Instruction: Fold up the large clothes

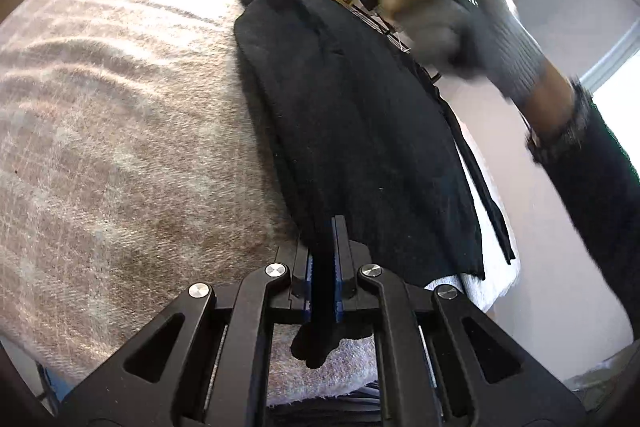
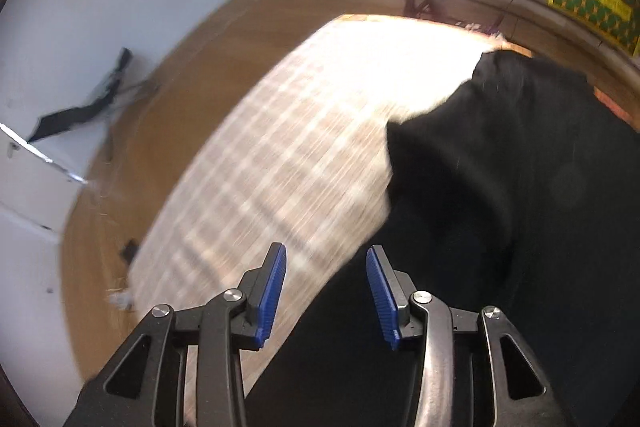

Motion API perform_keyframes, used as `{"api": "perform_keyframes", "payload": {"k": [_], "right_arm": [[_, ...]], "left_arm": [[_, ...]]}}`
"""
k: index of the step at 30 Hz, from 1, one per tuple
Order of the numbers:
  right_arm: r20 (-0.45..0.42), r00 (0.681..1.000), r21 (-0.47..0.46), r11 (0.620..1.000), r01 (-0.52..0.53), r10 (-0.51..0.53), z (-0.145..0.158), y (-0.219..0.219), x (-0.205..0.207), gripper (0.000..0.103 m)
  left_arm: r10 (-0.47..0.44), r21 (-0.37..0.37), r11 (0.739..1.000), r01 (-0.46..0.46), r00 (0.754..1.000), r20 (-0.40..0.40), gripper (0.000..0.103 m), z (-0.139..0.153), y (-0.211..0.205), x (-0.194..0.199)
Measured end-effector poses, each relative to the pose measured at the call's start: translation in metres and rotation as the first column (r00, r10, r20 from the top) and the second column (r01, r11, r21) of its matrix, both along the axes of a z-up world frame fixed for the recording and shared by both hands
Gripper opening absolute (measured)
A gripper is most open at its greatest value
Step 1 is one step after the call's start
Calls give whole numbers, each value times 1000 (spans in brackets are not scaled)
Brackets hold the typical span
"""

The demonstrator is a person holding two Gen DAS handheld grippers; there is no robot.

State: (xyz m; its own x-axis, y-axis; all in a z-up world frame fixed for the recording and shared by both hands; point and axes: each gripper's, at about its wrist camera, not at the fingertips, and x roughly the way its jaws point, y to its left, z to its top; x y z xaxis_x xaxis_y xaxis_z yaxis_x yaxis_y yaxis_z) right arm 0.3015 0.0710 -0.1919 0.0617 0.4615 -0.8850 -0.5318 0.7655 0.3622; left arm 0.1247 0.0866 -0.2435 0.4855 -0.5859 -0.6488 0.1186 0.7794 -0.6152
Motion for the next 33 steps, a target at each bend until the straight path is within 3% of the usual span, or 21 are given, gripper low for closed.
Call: {"api": "perform_keyframes", "payload": {"k": [7,15,18,19,22,26,30,33], "right_arm": [[41,998,-209,976,65,-57,-36,41,46,45],[85,994,-351,932,90,-64,-71,62,65,47],[83,996,-361,930,70,-42,-76,72,66,61],[88,996,-377,924,60,-29,-77,76,66,61],[116,993,-408,912,43,5,-76,82,63,52],[131,991,-407,912,56,-3,-72,67,67,8],[116,992,-295,953,73,-41,-63,40,73,4],[88,988,-110,984,138,-129,-49,4,78,3]], "left_arm": [[-22,0,1000,22,1000,18,5,7,0,1],[-85,10,996,84,995,54,5,21,-11,7],[-100,18,995,99,993,68,5,29,-17,7],[-104,21,994,103,992,71,5,31,-18,7],[-115,36,993,113,990,77,4,38,-24,8],[-131,70,990,125,988,78,4,43,-33,9],[-162,118,981,152,984,74,4,49,-45,10],[-208,145,970,197,976,66,4,53,-58,13]]}}
